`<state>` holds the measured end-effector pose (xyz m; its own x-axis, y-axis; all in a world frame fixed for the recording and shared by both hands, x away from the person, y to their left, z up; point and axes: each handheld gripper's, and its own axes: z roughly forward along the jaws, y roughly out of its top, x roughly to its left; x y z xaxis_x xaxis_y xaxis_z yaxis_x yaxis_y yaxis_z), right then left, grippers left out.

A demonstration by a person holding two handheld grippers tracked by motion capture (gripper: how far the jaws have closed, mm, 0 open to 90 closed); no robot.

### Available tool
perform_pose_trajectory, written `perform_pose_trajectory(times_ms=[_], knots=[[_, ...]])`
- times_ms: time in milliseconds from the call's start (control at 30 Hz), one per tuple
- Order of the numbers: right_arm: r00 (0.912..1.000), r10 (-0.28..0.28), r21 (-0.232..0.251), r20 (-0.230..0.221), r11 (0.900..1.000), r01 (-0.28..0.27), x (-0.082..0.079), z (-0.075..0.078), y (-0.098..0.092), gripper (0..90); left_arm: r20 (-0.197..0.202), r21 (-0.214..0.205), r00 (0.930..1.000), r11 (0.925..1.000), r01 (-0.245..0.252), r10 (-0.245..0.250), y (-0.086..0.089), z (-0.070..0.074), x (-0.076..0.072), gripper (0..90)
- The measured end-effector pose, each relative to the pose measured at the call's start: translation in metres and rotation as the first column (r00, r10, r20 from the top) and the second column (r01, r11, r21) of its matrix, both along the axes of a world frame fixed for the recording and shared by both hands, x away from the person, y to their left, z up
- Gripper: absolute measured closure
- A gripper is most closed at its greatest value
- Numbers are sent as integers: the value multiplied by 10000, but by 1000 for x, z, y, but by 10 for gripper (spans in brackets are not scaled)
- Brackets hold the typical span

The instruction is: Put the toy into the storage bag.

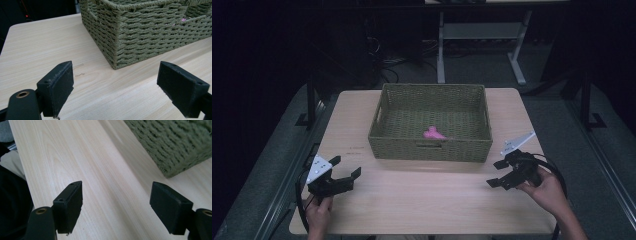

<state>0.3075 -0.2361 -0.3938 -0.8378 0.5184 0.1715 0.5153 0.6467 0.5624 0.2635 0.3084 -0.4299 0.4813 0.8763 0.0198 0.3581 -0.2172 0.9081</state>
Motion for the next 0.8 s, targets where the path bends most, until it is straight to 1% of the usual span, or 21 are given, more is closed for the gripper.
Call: perform_pose_trajectory(times_ms=[100, 300, 333, 367, 600, 700, 800], knots=[[10000, -78, 108, -16, 9999, 78, -3, -5, -3, 258, 4, 4, 10000, 10000, -1, 1, 0, 0, 0, 133], [9997, -215, 93, -68, 9997, 216, -9, -12, -9, 250, 4, 13, 10000, 10000, -7, 7, 0, 0, 0, 133], [9996, -212, 179, -196, 9996, 216, -10, -13, -10, 250, -3, 15, 10000, 10000, -3, 3, 0, 0, 0, 133], [9995, -246, 221, -217, 9994, 251, -11, -14, -12, 250, -4, 13, 10000, 10000, -3, 3, 0, 0, 0, 133], [9989, -459, 294, -69, 9985, 461, -22, -20, -20, 250, 8, 18, 10000, 10000, -22, 22, 0, 0, 0, 133], [9984, -540, 301, -136, 9981, 544, -27, -23, -22, 250, 10, 22, 10000, 10000, -20, 20, 0, 0, 0, 133], [9982, -605, 316, -23, 9977, 605, -34, -27, -23, 249, -3, 4, 10000, 10000, -15, 15, 0, 0, 0, 133]])
